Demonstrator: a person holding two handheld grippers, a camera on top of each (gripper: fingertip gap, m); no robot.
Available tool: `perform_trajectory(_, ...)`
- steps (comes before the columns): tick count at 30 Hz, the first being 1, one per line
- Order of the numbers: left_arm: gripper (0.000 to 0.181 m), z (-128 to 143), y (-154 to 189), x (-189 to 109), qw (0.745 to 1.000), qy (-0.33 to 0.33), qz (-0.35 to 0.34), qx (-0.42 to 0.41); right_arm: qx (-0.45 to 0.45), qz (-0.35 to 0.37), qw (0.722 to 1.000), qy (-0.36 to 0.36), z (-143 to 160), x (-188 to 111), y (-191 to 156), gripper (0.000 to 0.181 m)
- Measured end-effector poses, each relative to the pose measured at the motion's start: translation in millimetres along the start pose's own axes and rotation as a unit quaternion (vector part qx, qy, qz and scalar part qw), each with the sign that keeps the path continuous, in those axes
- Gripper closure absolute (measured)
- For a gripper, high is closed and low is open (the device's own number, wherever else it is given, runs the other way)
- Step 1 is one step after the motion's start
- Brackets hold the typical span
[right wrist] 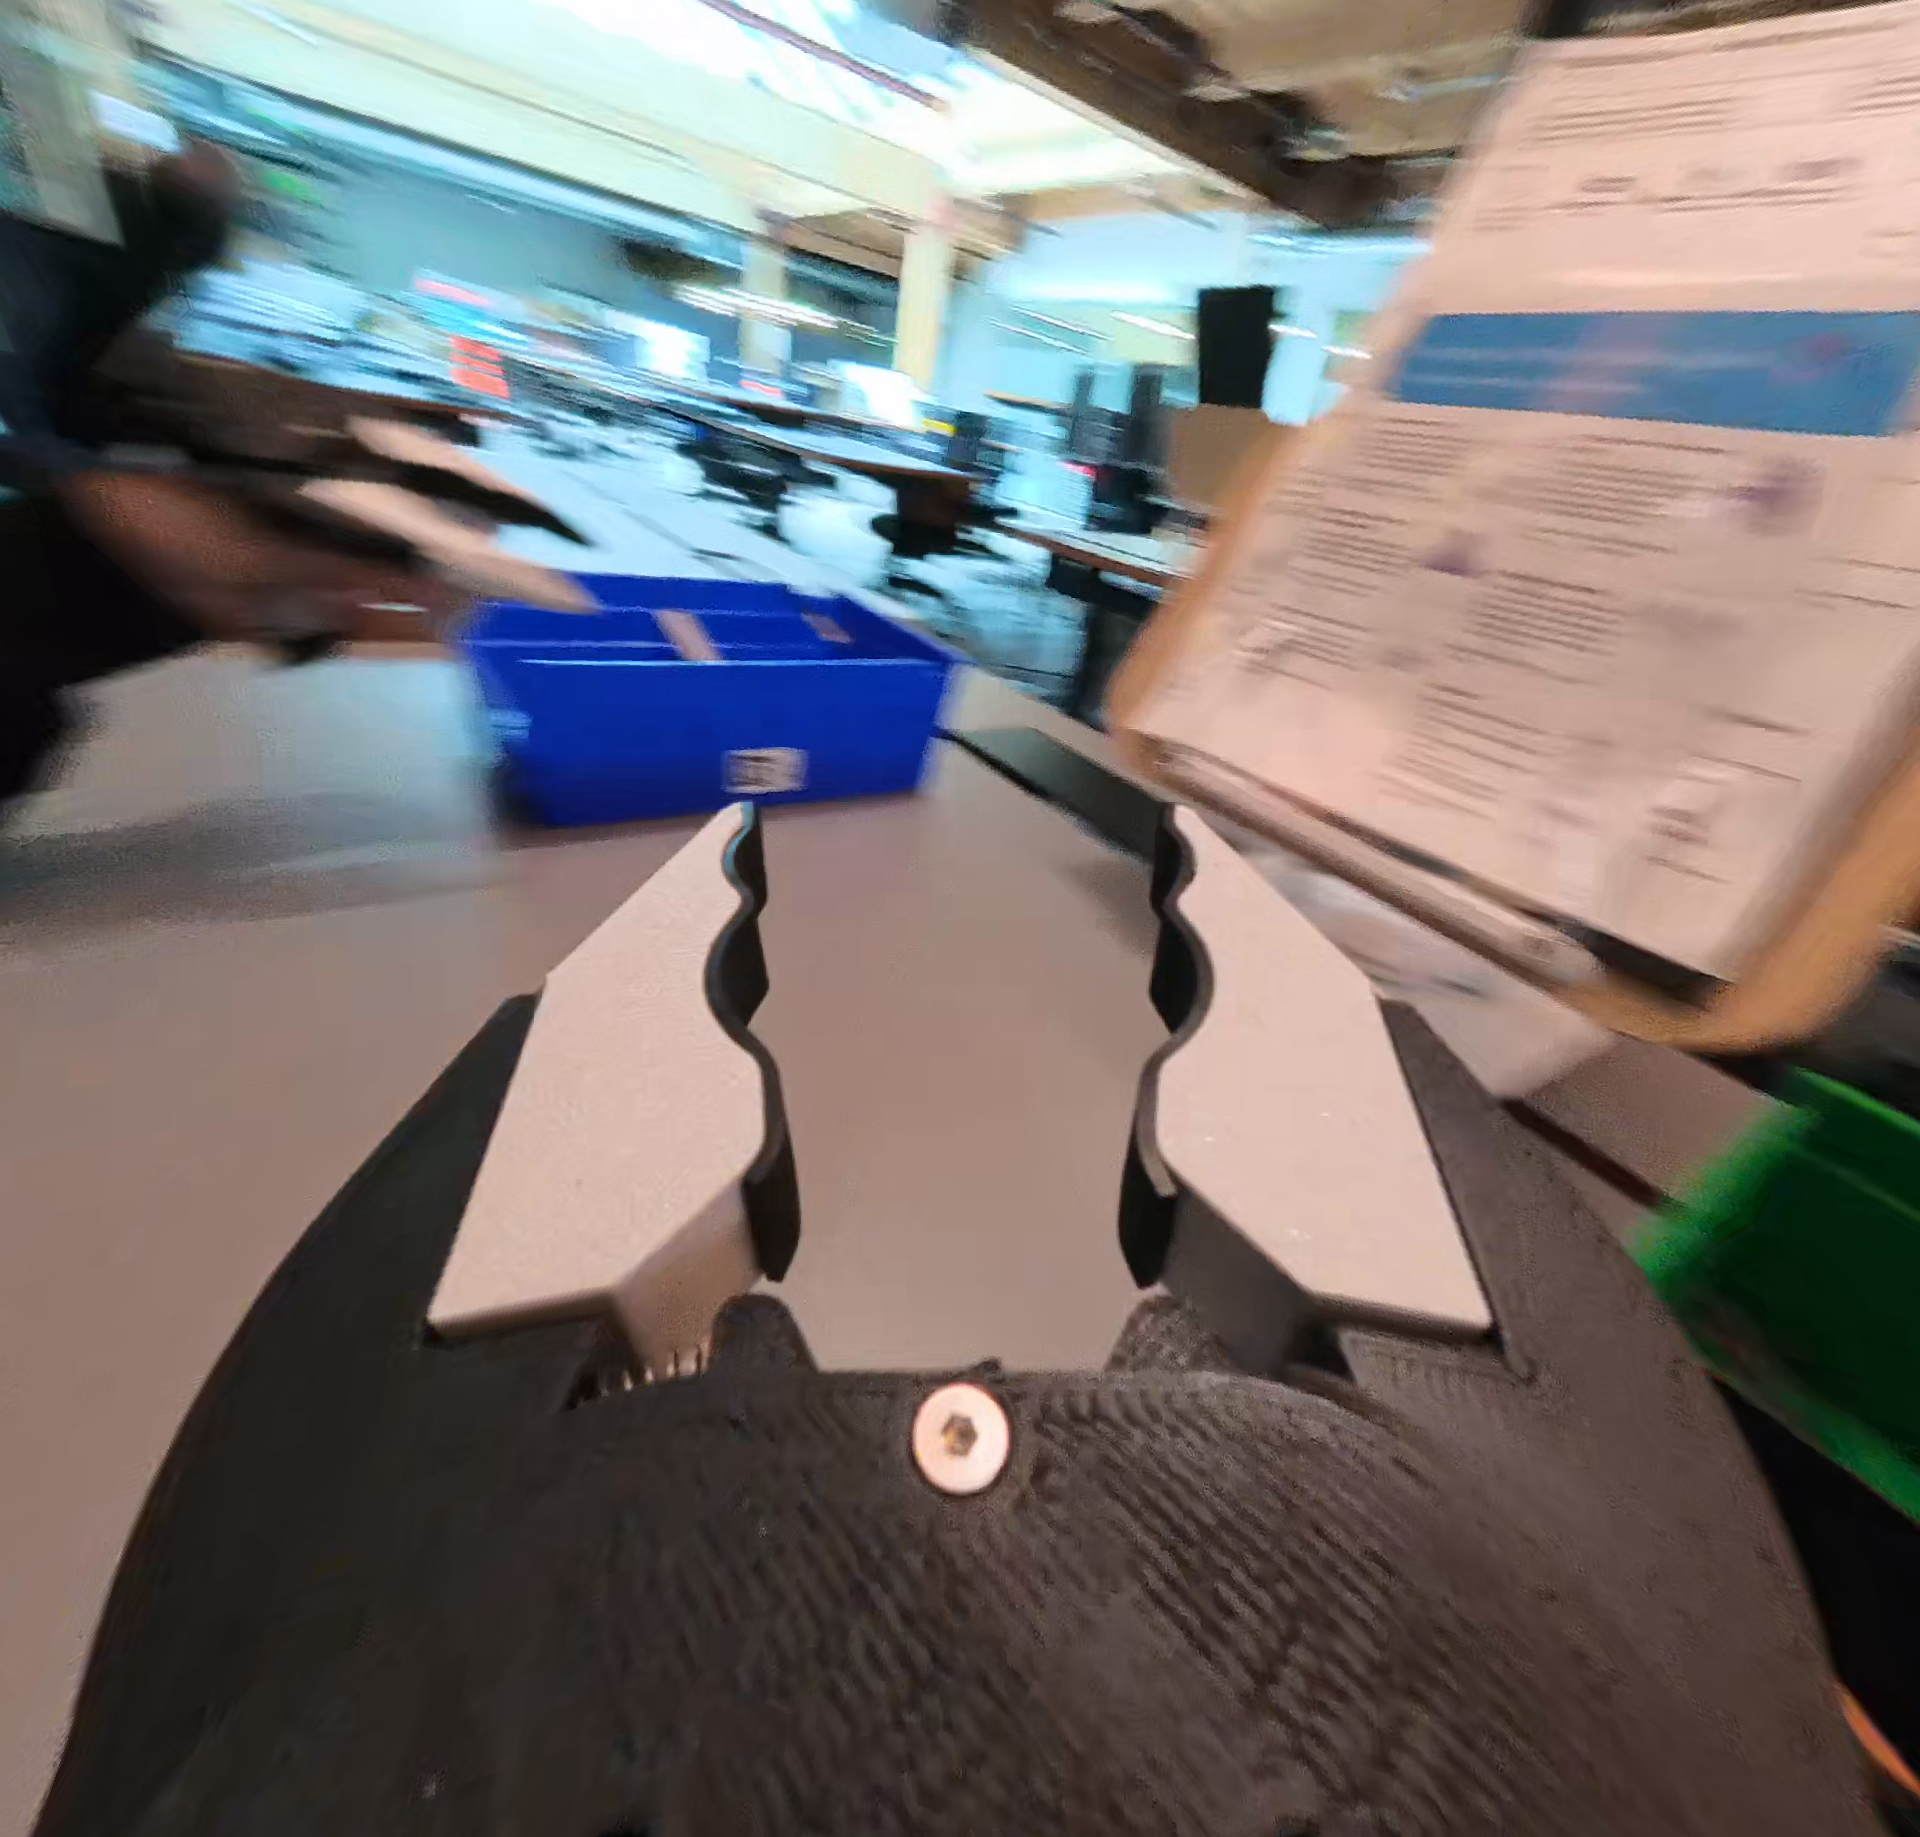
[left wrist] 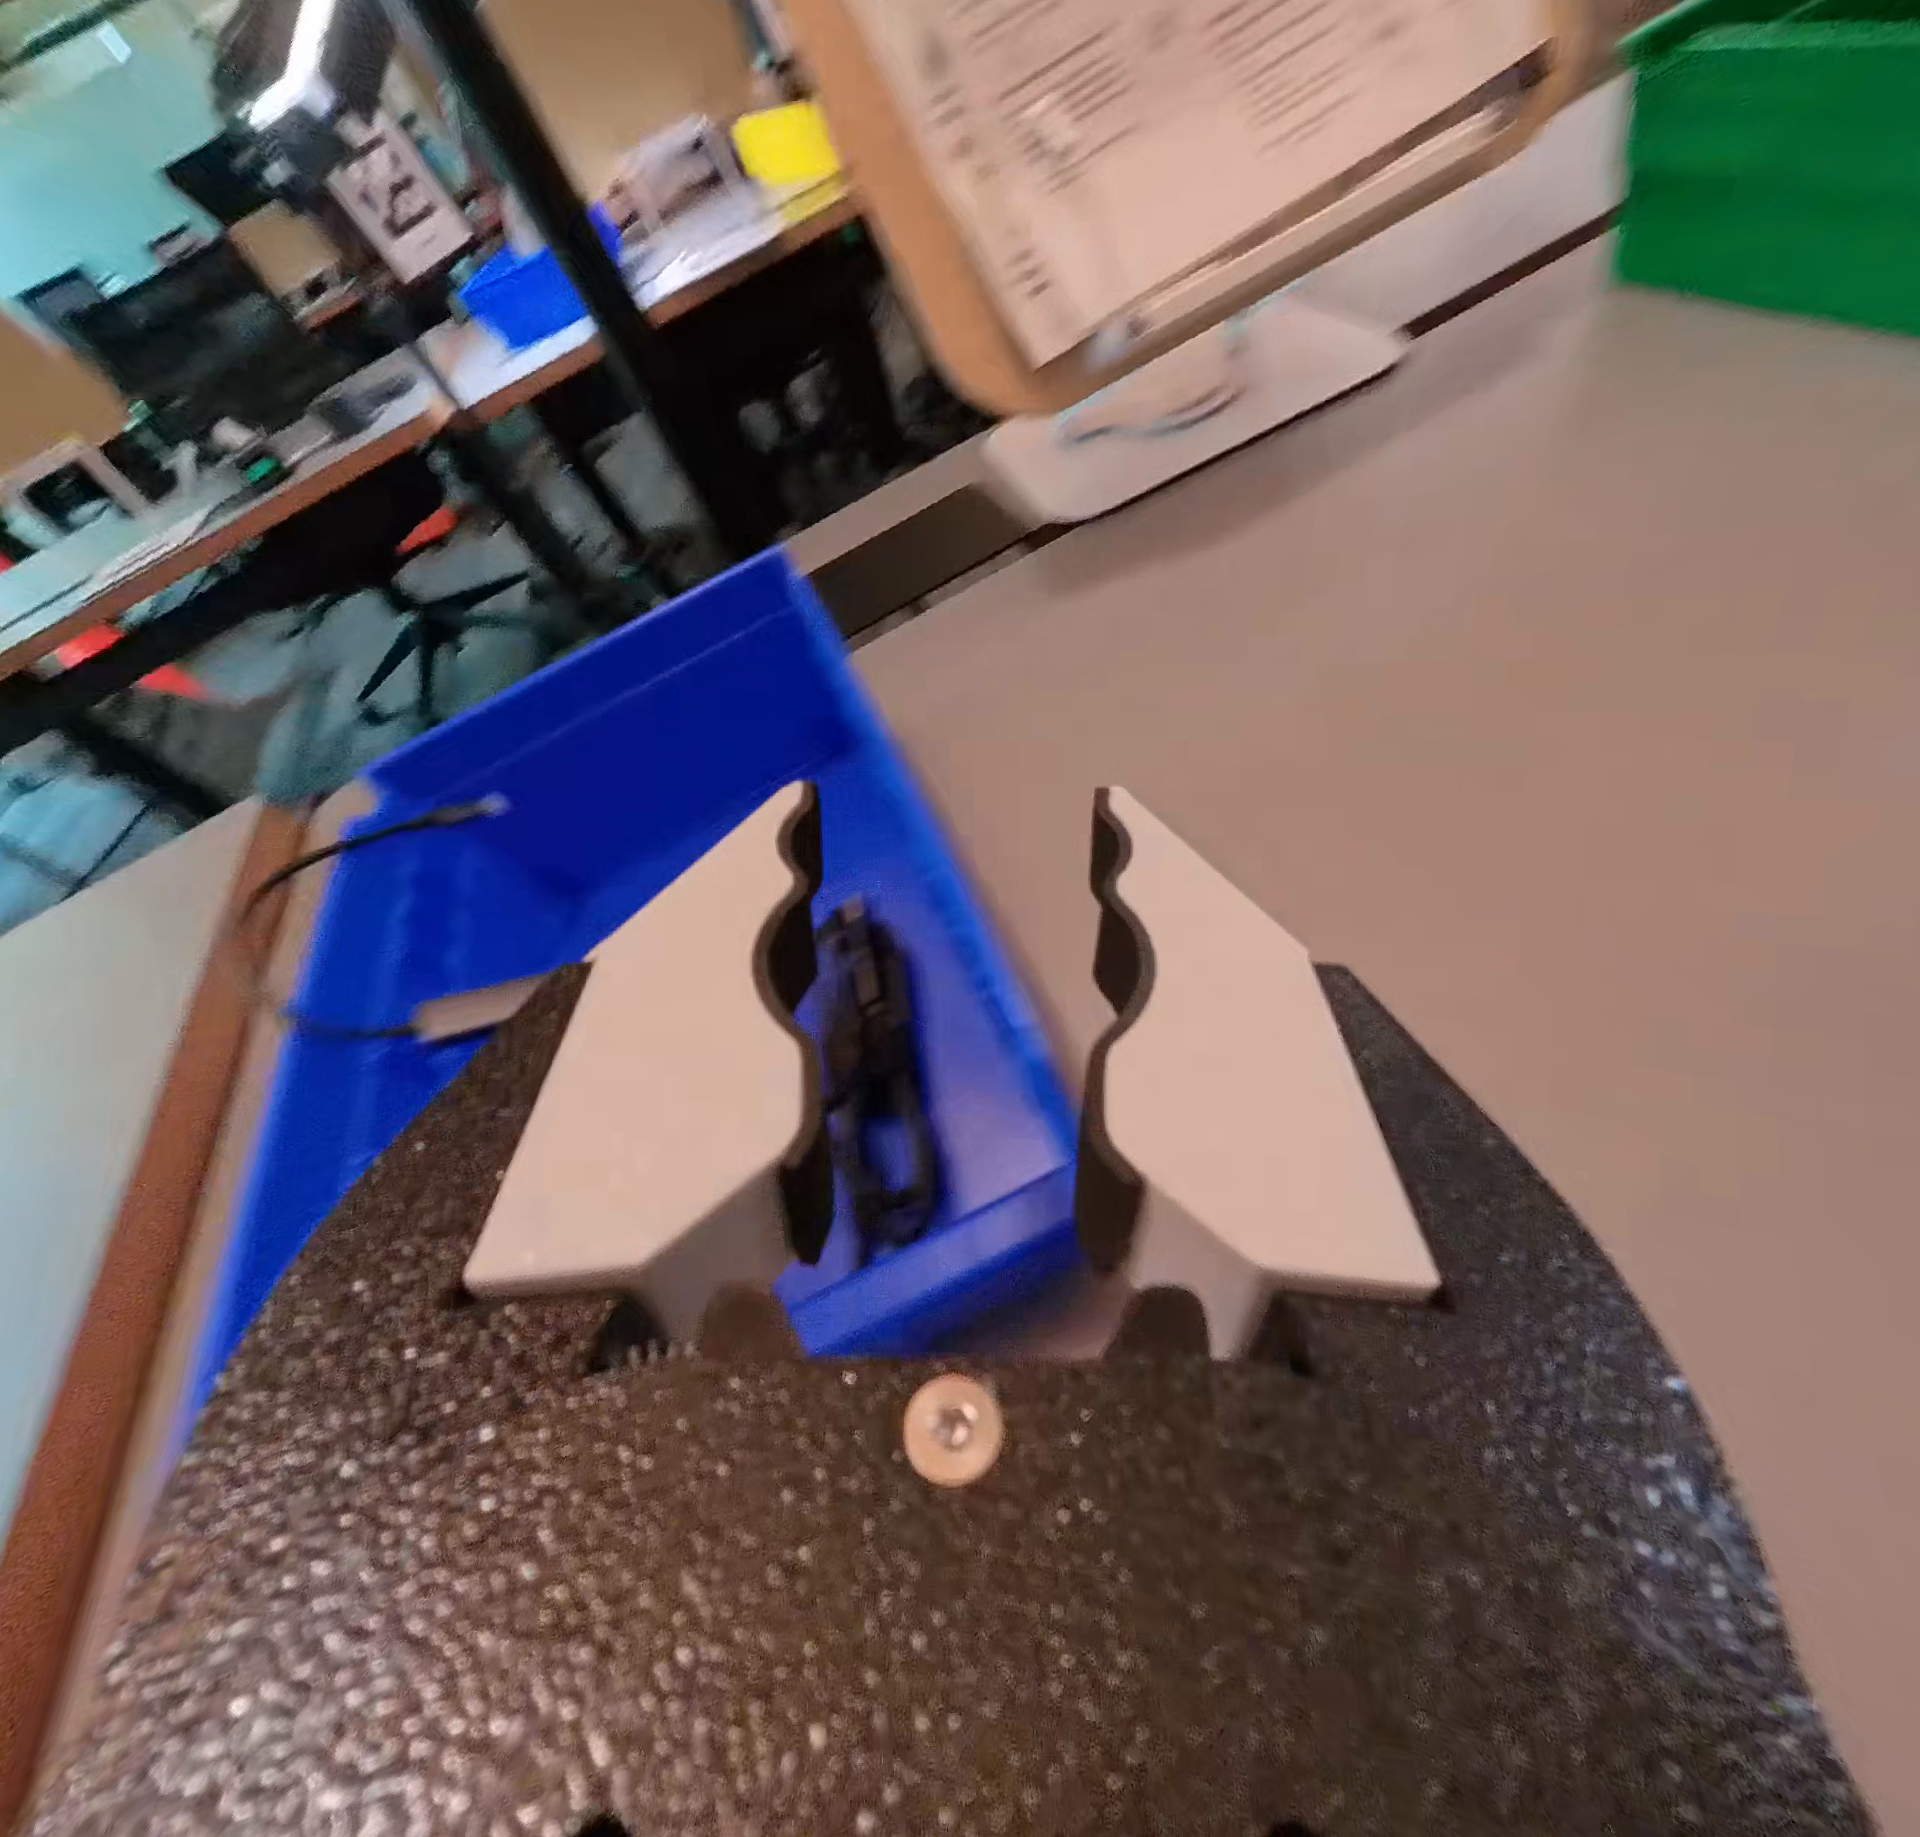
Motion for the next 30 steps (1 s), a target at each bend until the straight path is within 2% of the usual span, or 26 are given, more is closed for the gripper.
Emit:
perform_trajectory(2, 0.131, 11.7, -33.7, -1.6, 0.999, -0.041, -0.024, 0.027, 0.036, -0.087, 0.995, 0.022, 4.1, 0.8, -20.0, 0.105)
perform_trajectory(5, 0.124, 29.6, -81.8, 1.1, 0.98, -0.145, -0.029, 0.137, 0.037, -0.102, 0.993, 0.037, 7.6, 12.8, -26.3, 0.101)
perform_trajectory(7, 0.12, 39.2, -105.1, 8.2, 0.945, -0.203, 0.003, 0.258, 0.054, -0.1, 0.992, 0.063, 15.6, 20.1, -32.3, 0.101)
perform_trajectory(9, 0.118, 51.8, -118.2, 19.1, 0.897, -0.249, 0.061, 0.359, 0.074, -0.096, 0.99, 0.069, 29.0, 25.5, -39.6, 0.105)
perform_trajectory(13, 0.114, 75.2, -138.1, 50.5, 0.823, -0.309, 0.111, 0.464, 0.016, -0.11, 0.994, 0.025, 41.6, 31.4, -56.6, 0.103)
perform_trajectory(17, 0.113, 108.9, -149.6, 78.4, 0.756, -0.337, 0.119, 0.548, 0.054, -0.125, 0.99, 0.037, 46.4, 30.9, -68.6, 0.104)
perform_trajectory(18, 0.117, 116.4, -150.7, 83.0, 0.741, -0.339, 0.109, 0.569, 0.056, -0.124, 0.99, 0.038, 48.4, 30.3, -68.7, 0.105)
perform_trajectory(19, 0.138, 122.0, -152.0, 85.9, 0.721, -0.343, 0.097, 0.594, 0.055, -0.118, 0.991, 0.037, 50.1, 29.6, -67.2, 0.105)
perform_trajectory(20, 0.168, 126.5, -151.3, 85.9, 0.699, -0.35, 0.098, 0.616, 0.057, -0.11, 0.992, 0.037, 51.0, 28.8, -64.7, 0.105)
perform_trajectory(21, 0.169, 125.9, -149.6, 86.4, 0.686, -0.337, 0.088, 0.639, 0.066, -0.102, 0.992, 0.04, 51.4, 27.7, -61.7, 0.106)
perform_trajectory(23, 0.172, 111.8, -144.0, 83.8, 0.666, -0.294, 0.063, 0.682, 0.096, -0.082, 0.991, 0.051, 52.0, 26.4, -55.4, 0.11)
perform_trajectory(25, 0.173, 82.0, -137.3, 78.3, 0.668, -0.246, 0.015, 0.702, 0.121, -0.065, 0.989, 0.062, 51.9, 26.8, -49.9, 0.112)
perform_trajectory(27, 0.174, 40.2, -126.4, 68.9, 0.68, -0.194, -0.039, 0.706, 0.144, -0.057, 0.985, 0.077, 50.4, 28.5, -47.8, 0.112)
perform_trajectory(30, 0.172, -29.3, -96.6, 47.8, 0.677, -0.106, -0.106, 0.721, 0.177, -0.052, 0.979, 0.089, 51.2, 32.1, -47.8, 0.11)
Point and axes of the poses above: each gripper's, where its closed fingertips meet, x out along the fingers, z out of its underside, y = z × x across the jaws, the point moved 7 cm from there along -x, back along the fingers, and after that the axes turned 13 degrees about y, right-handed, at the moved point
